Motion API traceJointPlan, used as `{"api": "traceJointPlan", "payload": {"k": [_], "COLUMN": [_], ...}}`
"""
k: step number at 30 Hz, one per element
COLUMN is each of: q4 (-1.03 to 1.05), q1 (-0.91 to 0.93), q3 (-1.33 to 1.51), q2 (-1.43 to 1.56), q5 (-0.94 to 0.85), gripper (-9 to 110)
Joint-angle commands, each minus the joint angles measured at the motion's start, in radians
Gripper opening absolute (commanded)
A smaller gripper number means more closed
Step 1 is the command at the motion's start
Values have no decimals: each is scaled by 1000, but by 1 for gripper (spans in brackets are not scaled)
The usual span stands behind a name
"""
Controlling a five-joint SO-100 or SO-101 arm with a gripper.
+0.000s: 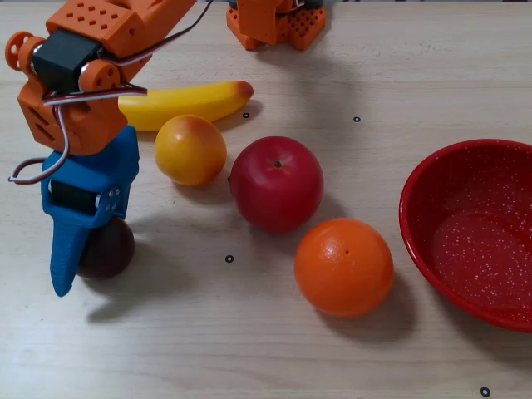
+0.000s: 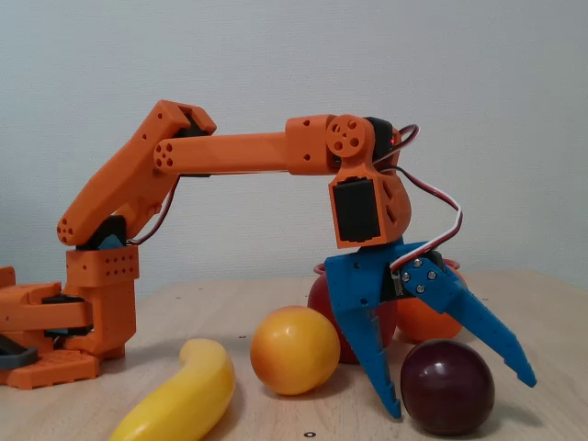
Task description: Put plum in the red bowl.
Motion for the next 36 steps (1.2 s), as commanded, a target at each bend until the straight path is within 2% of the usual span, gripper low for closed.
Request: {"api": "traceJointPlan", "payload": {"k": [1,36], "q4": [-20,-44], "q1": [-57,-61], "q3": [-87,-106], "q2": [64,48], "q5": [-20,-43], "gripper": [43,40]}}
